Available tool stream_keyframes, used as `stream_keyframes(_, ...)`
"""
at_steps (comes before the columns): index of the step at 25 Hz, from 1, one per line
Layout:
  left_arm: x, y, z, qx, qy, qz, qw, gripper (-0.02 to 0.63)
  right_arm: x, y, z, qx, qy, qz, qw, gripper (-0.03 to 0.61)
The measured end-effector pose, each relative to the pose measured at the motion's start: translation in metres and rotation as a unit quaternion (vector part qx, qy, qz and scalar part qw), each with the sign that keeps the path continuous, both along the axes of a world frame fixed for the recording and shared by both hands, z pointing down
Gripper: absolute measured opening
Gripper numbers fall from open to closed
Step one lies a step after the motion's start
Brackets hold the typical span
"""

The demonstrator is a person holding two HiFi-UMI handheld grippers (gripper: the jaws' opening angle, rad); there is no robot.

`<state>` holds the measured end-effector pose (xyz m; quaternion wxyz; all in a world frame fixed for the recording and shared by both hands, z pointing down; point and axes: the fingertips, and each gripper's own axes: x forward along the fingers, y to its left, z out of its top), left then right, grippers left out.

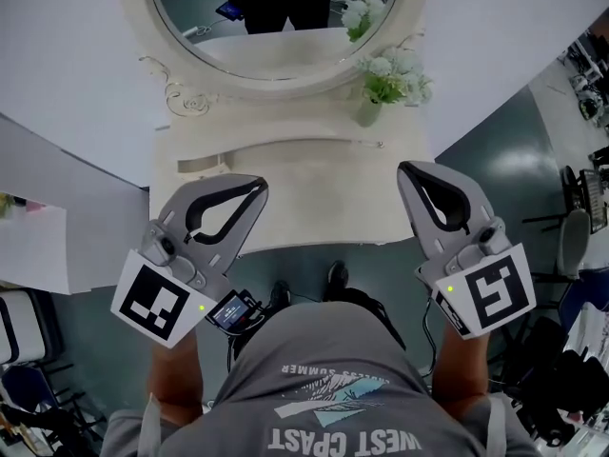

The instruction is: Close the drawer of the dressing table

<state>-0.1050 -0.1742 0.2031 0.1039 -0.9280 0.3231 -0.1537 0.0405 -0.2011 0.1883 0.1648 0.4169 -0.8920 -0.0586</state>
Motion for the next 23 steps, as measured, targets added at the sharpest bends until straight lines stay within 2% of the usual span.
stream_keyframes(23,-0.02,0.019,-0.002,-0.01,0.013,0.003,0.9999,0.002,-0.017,0.025,-0.014,0.006,0.0,0.011,1.0,0.0)
